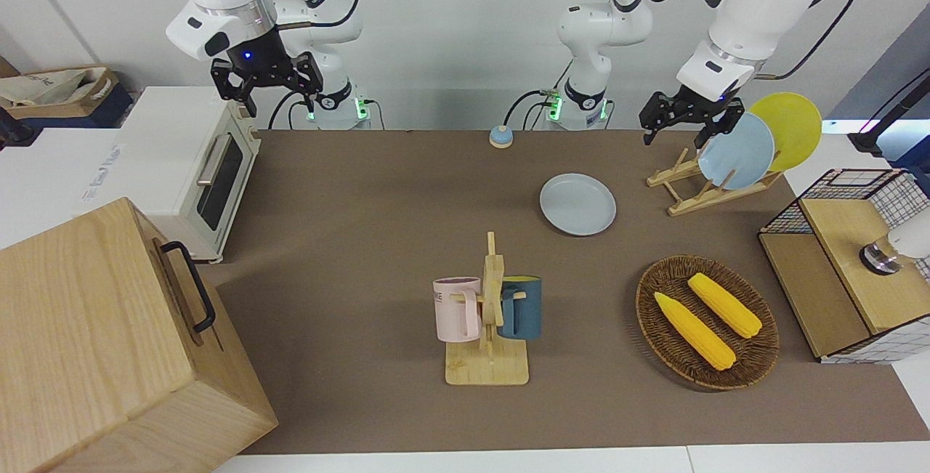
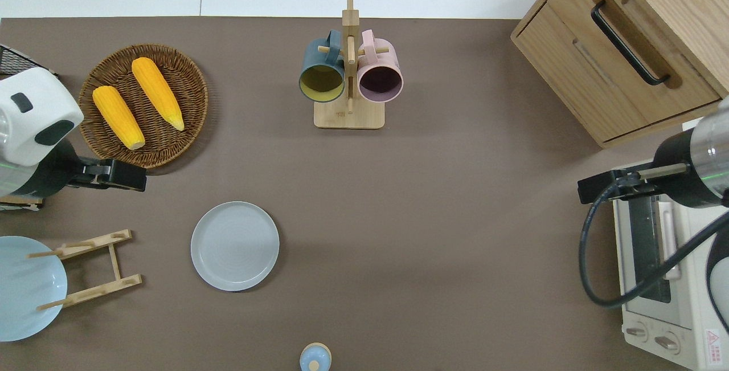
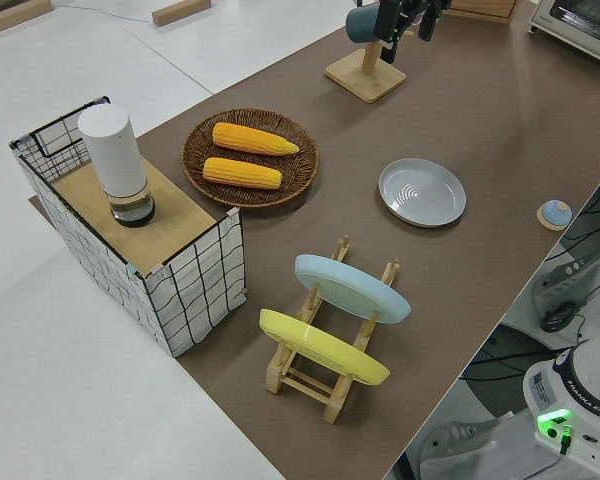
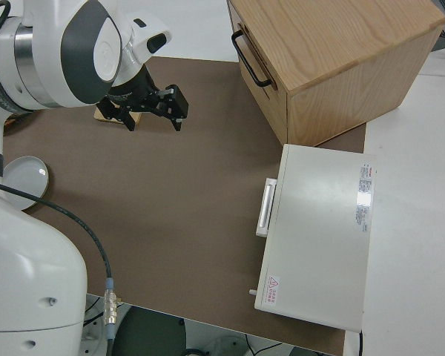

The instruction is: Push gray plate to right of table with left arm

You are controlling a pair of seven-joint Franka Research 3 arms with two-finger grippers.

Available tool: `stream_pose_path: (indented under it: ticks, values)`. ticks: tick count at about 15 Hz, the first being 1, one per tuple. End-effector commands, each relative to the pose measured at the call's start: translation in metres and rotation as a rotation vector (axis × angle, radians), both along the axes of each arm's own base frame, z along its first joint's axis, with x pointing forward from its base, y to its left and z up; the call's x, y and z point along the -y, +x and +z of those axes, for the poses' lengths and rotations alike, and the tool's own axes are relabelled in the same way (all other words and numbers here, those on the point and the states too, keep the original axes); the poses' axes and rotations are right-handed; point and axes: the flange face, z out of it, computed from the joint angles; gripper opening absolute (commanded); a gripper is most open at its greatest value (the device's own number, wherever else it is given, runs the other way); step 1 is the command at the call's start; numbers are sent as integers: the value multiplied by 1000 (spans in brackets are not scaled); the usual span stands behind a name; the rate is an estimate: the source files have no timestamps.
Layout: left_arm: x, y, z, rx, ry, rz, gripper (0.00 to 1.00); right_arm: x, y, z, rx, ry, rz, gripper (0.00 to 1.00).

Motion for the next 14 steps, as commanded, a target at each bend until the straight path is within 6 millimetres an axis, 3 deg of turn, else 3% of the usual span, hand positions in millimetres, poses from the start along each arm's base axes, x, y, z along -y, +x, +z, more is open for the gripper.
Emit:
stream_pose_path:
  ticks: [1,14]
  values:
    - [-1,5,0,11,-17,17,993,2,-4,3,-4,7,-2,983]
    - [-5,1,-2,4,-2,18,991,3,-3,3,-6,7,-3,983]
